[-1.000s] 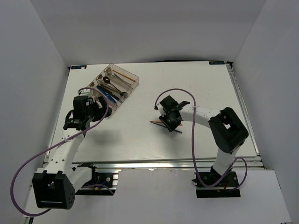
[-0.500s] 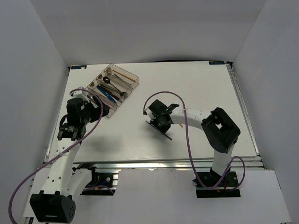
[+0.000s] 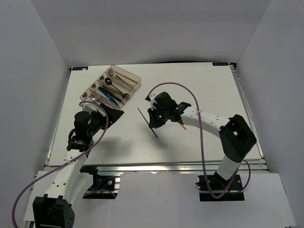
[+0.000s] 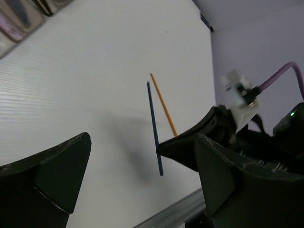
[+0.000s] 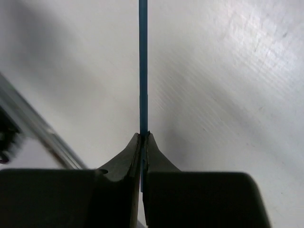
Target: Sort the eating utensils into containers
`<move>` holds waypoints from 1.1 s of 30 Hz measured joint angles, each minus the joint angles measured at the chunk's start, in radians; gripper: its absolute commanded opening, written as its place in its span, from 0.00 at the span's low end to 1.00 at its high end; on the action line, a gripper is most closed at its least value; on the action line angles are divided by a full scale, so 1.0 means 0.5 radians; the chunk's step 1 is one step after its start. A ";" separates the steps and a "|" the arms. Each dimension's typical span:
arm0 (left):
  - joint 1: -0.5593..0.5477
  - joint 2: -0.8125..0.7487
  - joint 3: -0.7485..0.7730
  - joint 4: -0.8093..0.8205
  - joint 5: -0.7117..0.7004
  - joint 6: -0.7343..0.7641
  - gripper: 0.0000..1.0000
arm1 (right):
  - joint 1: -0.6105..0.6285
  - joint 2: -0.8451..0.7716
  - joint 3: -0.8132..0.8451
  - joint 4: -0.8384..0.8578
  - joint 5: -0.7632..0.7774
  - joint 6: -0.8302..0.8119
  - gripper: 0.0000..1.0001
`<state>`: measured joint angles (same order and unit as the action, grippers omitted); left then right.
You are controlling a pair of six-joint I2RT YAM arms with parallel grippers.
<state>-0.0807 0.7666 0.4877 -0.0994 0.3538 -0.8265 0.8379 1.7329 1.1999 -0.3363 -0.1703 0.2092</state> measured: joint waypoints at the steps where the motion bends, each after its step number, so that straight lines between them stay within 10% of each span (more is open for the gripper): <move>1: -0.034 0.013 -0.030 0.068 0.021 -0.040 0.98 | -0.016 -0.049 0.000 0.056 -0.045 0.060 0.00; 12: -0.428 0.253 -0.061 0.687 0.096 -0.249 0.96 | -0.041 -0.284 -0.069 0.562 -0.609 0.527 0.00; 24: -0.491 0.478 0.001 0.900 0.083 -0.347 0.01 | -0.043 -0.346 -0.078 0.619 -0.768 0.610 0.00; 28: -0.516 0.520 0.037 0.972 0.101 -0.364 0.00 | -0.047 -0.346 -0.078 0.638 -0.756 0.610 0.00; 30: -0.516 0.535 0.039 0.977 0.092 -0.370 0.00 | -0.055 -0.346 -0.078 0.642 -0.745 0.616 0.18; 33: -0.524 0.587 0.116 0.868 -0.018 -0.353 0.00 | -0.083 -0.359 -0.096 0.645 -0.697 0.640 0.82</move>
<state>-0.3428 1.0599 0.5457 0.3347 0.3447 -1.0031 0.7963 1.5532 1.1519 -0.0135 -0.5190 0.5293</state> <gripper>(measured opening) 0.059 0.547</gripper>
